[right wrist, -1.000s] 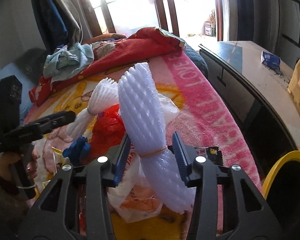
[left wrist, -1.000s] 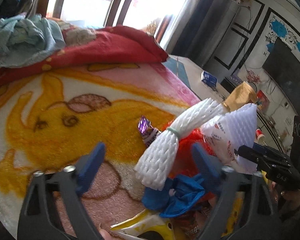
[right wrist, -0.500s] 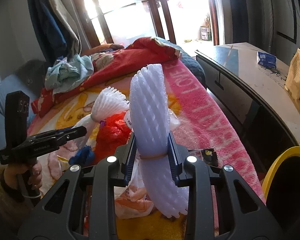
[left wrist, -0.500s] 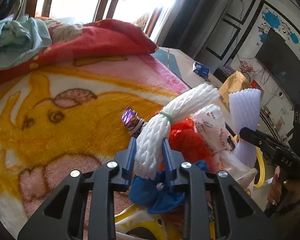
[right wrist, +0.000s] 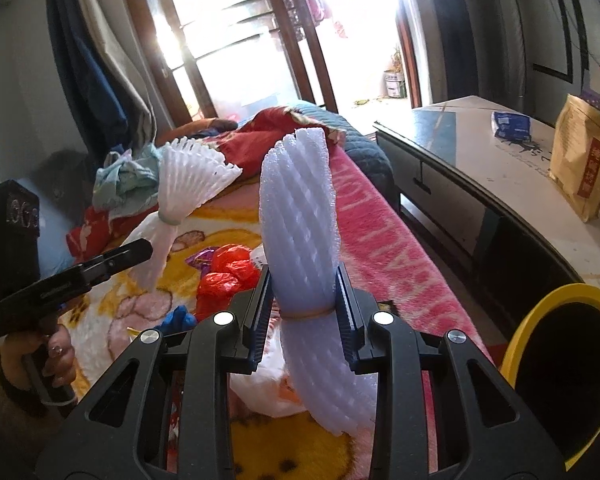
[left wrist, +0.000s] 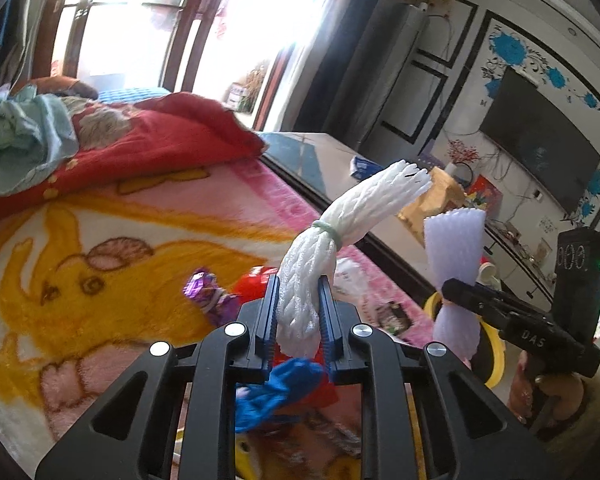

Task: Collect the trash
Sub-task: 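Carry both held foam nets over the yellow trash bin with both tools, then open both tools to drop the foam nets into the bin, then grasp the blue glove with the left tool while the right tool grasps the white plastic bag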

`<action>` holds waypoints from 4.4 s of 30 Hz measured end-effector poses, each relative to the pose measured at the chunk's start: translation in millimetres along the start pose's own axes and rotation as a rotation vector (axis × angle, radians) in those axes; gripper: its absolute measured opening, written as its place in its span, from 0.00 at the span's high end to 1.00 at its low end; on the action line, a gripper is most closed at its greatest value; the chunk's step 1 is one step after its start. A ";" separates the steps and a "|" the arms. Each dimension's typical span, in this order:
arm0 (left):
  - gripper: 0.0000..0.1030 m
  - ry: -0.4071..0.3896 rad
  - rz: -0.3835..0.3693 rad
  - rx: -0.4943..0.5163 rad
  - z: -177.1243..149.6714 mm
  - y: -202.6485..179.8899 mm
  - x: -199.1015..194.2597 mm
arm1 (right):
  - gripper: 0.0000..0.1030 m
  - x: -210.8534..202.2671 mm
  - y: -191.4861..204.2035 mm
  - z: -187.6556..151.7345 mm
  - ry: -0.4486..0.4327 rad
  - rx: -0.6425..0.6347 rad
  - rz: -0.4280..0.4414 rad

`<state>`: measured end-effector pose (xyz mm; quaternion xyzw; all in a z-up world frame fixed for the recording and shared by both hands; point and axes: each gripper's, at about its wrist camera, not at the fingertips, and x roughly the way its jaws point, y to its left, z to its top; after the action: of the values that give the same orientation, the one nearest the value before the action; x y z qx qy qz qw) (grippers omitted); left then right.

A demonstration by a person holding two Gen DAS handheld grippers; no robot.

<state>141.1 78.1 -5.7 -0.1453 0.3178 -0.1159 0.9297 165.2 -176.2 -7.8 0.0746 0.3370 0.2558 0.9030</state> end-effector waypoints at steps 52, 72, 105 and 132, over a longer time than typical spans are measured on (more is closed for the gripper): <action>0.83 0.195 -0.159 0.267 -39.5 -172.5 80.9 | 0.77 -106.1 -186.9 -35.1 -0.155 0.382 -0.364; 0.83 0.331 -0.185 0.392 -82.7 -234.2 143.7 | 0.77 -116.1 -237.7 -50.8 -0.157 0.479 -0.448; 0.06 0.146 -0.162 0.285 -68.4 -218.2 131.1 | 0.33 -104.4 -215.1 -50.2 -0.158 0.444 -0.446; 0.06 -0.013 -0.012 0.121 -36.3 -125.7 57.0 | 0.29 -81.0 -110.0 -26.2 -0.144 0.252 -0.251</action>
<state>146.9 -63.6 -21.6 -0.0916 0.3035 -0.1395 0.9381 141.6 -313.0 -15.4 0.1628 0.3076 0.0908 0.9331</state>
